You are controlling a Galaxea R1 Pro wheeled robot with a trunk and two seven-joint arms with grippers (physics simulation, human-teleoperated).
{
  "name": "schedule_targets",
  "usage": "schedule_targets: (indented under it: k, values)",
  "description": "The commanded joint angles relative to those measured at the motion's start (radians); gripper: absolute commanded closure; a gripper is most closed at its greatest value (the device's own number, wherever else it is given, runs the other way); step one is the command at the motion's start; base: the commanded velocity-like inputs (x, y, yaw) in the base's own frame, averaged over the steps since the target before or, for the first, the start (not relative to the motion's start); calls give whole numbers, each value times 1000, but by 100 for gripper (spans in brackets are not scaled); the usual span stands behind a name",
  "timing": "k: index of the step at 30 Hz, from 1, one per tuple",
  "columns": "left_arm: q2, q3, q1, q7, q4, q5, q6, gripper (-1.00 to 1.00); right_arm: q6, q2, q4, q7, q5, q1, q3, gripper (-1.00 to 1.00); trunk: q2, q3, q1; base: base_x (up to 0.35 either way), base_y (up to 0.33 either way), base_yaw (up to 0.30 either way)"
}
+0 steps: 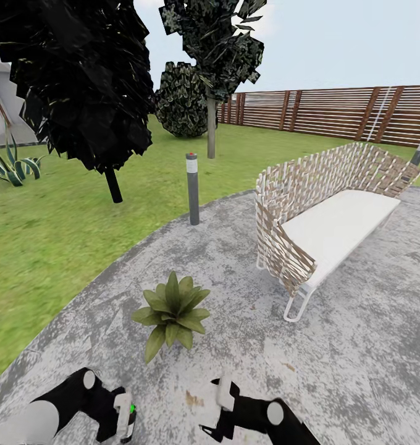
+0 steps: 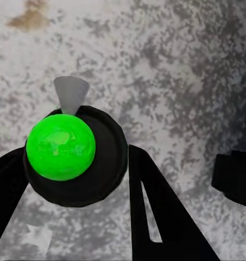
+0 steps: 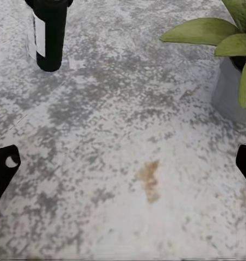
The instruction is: Pick up the pesticide atomizer in the garden and spray insectifuge to fully cover both potted plants in the garden.
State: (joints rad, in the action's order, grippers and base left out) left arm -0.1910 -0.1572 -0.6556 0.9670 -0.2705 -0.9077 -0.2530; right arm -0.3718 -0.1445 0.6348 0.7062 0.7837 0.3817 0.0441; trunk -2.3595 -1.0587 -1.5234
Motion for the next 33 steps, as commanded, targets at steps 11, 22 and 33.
schedule_targets:
  k: [11,22,33]
  values:
    - [-20,228,2,-123,3,35,13,100,-10,167,-371,-564,-12,-1,-296,-100,0,-1,0,0,0,0]
    - [-13,256,2,-121,2,42,215,100,-10,165,-509,-871,-258,-4,-355,-100,0,-1,0,0,0,0]
    - [25,321,-7,-108,-14,46,655,100,-9,169,-508,-942,-490,-4,-377,-100,0,-1,0,0,0,0]
